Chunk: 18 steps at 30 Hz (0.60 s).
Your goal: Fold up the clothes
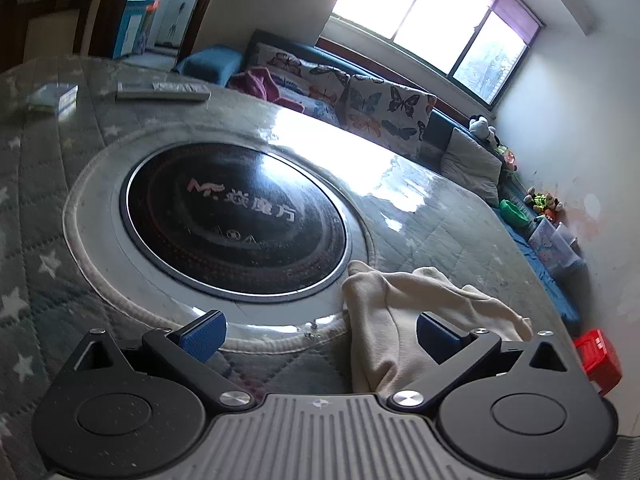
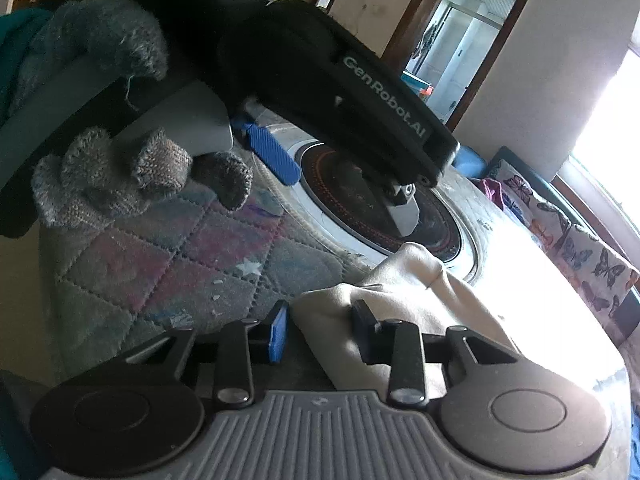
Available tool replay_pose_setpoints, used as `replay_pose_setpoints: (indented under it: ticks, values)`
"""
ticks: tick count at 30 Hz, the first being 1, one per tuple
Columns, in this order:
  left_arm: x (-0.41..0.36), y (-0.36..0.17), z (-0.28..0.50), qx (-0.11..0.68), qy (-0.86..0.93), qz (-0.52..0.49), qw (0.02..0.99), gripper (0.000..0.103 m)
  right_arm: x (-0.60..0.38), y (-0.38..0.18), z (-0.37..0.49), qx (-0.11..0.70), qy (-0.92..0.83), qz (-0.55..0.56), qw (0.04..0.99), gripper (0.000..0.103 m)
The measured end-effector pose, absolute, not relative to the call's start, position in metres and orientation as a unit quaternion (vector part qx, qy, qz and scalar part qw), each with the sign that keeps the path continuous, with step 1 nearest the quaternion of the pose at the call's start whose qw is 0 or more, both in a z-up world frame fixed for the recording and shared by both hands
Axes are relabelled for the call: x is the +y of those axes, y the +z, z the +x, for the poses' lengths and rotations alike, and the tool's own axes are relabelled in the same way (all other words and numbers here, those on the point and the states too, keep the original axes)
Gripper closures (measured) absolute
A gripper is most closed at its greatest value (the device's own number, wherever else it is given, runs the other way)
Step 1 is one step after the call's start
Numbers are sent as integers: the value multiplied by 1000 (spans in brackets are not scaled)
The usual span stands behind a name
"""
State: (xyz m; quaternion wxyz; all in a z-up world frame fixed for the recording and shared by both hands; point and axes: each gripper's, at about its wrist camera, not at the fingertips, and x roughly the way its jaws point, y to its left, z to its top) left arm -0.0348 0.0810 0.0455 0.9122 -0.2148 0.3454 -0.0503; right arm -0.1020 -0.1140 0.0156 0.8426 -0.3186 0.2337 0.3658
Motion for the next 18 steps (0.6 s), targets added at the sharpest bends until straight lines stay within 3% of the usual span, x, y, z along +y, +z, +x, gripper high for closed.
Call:
replay_pose_setpoints:
  ticks: [2,5,18]
  values:
    - [81,44,-33,352,-55,-231,906,0,-118,20,-98,240,365,-296,849,88]
    - [80,42,-31,360,-65,-264,892,0,-129,29,-91,251,368,-251,860,92]
    - [67,26,-5,387,-72,-399,828,0,-186,67,-79,263,378,-100,882,95]
